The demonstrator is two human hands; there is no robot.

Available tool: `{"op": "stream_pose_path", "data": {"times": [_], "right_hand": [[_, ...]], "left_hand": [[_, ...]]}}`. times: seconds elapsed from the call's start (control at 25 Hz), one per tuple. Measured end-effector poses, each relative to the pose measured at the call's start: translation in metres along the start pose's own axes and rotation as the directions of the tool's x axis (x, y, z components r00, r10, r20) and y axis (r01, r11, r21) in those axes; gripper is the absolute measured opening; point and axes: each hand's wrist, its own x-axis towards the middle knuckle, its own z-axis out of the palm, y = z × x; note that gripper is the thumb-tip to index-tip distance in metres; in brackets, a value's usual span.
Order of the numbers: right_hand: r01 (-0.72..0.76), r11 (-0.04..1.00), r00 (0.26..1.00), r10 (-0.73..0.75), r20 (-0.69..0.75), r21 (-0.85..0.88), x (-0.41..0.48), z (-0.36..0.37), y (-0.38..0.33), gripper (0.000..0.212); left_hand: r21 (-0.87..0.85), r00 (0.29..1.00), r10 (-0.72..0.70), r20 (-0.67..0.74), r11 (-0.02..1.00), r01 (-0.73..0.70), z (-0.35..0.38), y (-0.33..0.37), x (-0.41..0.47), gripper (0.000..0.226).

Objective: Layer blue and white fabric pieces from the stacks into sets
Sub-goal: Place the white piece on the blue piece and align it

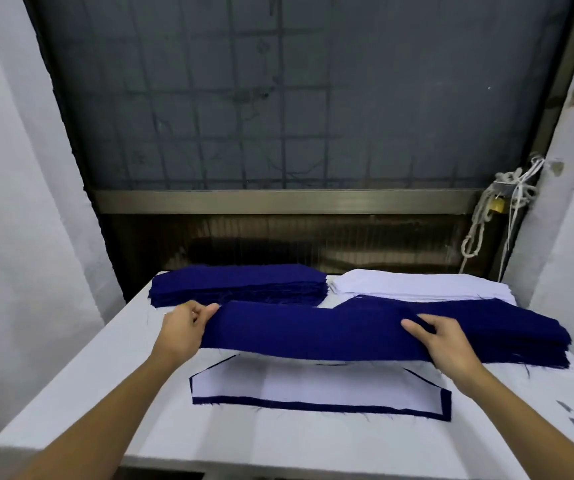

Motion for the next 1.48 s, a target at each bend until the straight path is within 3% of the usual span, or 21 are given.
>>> {"op": "stream_pose_path", "data": {"times": [0.08,0.36,0.64,0.8,0.96,1.16,1.48], "right_hand": [[-0.005,0.999,1.000,0.004,-0.009,-0.045,-0.012,0.000,0.013,0.011],[-0.011,0.992,1.000,0.012,0.006,-0.129,-0.031,0.001,0.042,0.020],[-0.033,0.960,0.999,0.032,-0.010,-0.277,-0.030,0.010,0.055,0.011],[-0.041,0.870,0.996,-0.006,-0.094,-0.491,-0.036,0.014,0.060,0.009],[-0.024,0.772,0.996,-0.033,-0.078,-0.636,-0.044,0.017,0.056,0.004],[0.023,0.754,0.998,-0.059,-0.033,-0.656,-0.050,0.019,0.052,0.024],[0.170,0.694,0.982,-0.182,0.058,-0.700,-0.048,0.019,0.055,0.035]], "left_hand": [[0.046,0.998,-0.052,0.023,0.998,0.051,0.007,-0.018,-0.011,0.047],[0.047,0.995,-0.095,0.024,0.995,0.093,0.029,-0.044,-0.036,0.040],[0.315,0.999,-0.046,0.023,0.949,0.036,0.035,-0.060,-0.045,0.041],[0.345,0.999,0.032,-0.039,0.939,-0.017,0.040,-0.067,-0.052,0.038],[0.309,0.995,0.043,-0.093,0.951,-0.012,0.042,-0.069,-0.057,0.033],[0.431,0.995,0.095,-0.027,0.899,-0.074,0.043,-0.065,-0.063,0.040],[0.301,0.988,0.143,0.060,0.941,-0.154,0.040,-0.064,-0.065,0.023]]}}
